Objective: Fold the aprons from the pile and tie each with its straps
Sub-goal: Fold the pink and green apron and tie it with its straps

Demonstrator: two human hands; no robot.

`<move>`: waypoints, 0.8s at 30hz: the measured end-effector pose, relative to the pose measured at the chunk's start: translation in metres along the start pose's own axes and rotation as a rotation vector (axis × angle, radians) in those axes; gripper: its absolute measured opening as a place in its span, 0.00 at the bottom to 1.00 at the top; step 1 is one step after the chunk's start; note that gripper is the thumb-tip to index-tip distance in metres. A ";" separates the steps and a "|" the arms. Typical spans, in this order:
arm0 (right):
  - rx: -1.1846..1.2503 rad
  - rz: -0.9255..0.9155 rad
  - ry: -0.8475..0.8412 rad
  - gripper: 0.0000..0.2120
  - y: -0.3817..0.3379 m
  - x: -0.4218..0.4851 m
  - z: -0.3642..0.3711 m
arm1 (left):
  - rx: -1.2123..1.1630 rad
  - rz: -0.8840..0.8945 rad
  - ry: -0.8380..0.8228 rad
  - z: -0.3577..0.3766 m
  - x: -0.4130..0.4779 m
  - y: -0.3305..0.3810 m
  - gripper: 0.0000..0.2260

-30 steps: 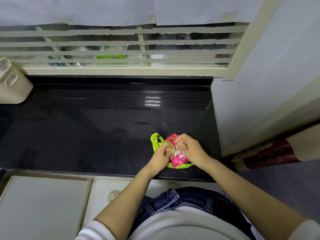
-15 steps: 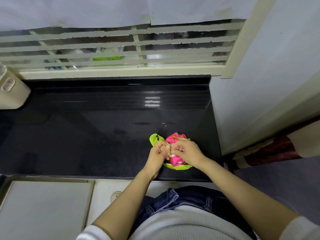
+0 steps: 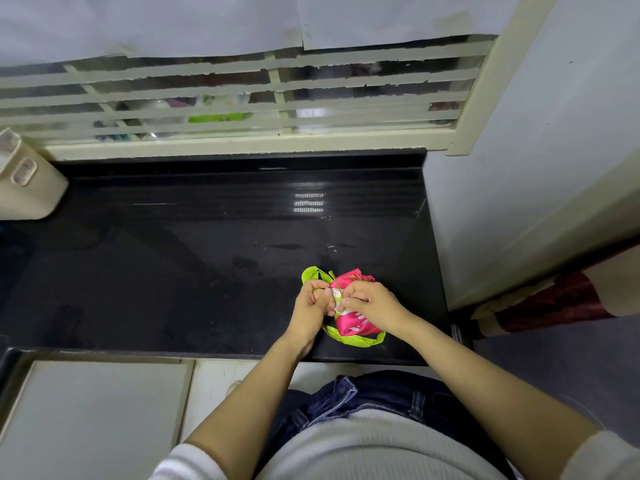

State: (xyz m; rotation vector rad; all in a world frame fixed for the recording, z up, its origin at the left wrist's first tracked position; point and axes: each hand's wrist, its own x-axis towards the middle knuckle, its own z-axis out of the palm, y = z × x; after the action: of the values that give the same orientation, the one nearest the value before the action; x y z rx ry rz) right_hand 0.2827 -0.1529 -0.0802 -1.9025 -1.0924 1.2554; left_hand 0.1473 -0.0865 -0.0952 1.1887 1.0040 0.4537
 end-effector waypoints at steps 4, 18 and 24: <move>-0.068 0.052 0.019 0.06 -0.008 0.003 -0.003 | 0.013 0.074 0.074 -0.004 0.002 0.009 0.07; -0.020 0.034 -0.177 0.09 -0.009 0.003 -0.012 | 0.244 0.178 0.107 0.014 -0.001 0.028 0.07; 0.118 0.079 -0.311 0.07 -0.011 -0.003 -0.020 | 0.233 0.180 0.065 0.021 -0.003 0.034 0.07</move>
State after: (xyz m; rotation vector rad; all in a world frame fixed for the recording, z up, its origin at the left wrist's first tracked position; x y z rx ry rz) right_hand 0.2973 -0.1507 -0.0627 -1.7144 -1.0758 1.6638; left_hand 0.1700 -0.0882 -0.0618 1.4895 1.0305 0.5301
